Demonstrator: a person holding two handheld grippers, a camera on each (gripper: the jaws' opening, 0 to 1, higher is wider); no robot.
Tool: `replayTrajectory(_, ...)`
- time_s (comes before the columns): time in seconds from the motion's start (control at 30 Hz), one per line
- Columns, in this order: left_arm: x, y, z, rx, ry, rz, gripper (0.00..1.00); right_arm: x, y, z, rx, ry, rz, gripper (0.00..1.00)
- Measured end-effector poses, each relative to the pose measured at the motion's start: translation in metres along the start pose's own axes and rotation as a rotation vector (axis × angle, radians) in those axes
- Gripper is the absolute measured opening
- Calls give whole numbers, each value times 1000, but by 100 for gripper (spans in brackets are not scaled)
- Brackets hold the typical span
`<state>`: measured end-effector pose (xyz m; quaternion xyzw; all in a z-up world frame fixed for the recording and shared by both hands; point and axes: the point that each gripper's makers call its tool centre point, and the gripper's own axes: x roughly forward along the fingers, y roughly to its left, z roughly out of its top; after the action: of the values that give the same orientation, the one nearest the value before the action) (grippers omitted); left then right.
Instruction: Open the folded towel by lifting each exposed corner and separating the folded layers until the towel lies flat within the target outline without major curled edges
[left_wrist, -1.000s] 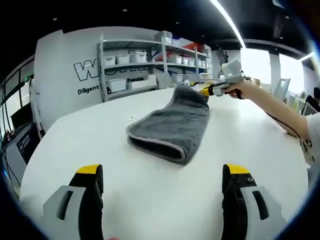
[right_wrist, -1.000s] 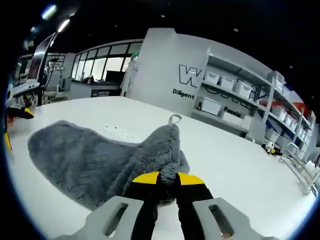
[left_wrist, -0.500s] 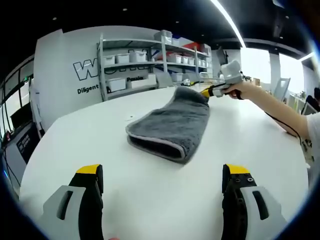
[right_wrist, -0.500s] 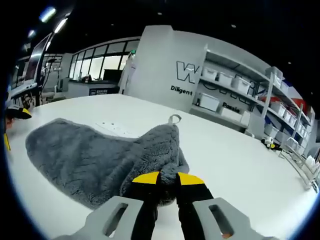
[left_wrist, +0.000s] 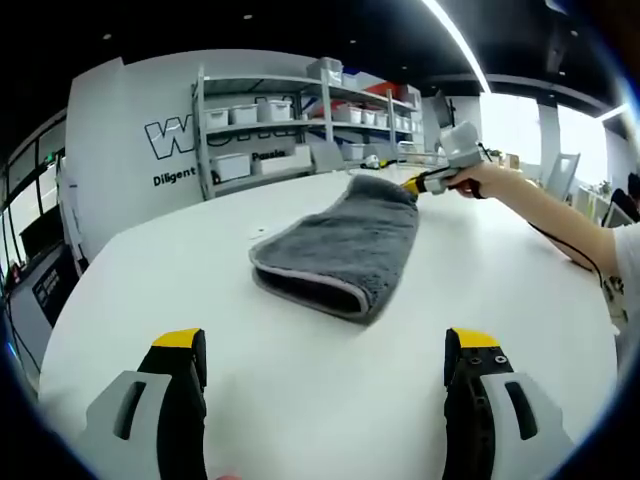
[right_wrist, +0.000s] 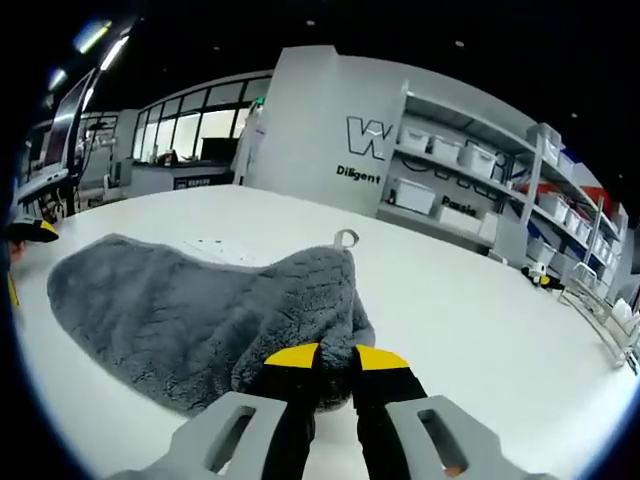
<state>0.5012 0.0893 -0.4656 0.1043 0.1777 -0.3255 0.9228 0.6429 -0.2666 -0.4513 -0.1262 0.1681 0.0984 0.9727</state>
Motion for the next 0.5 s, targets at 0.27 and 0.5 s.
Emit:
replayTrajectory(0.27,0,-1,-1,1,1,0,98,2,-2,-4,5,11,-3,8)
replayTrajectory(0.5,0,1,0,0,3,0,98,2,-3,-10,12,22,-5,9)
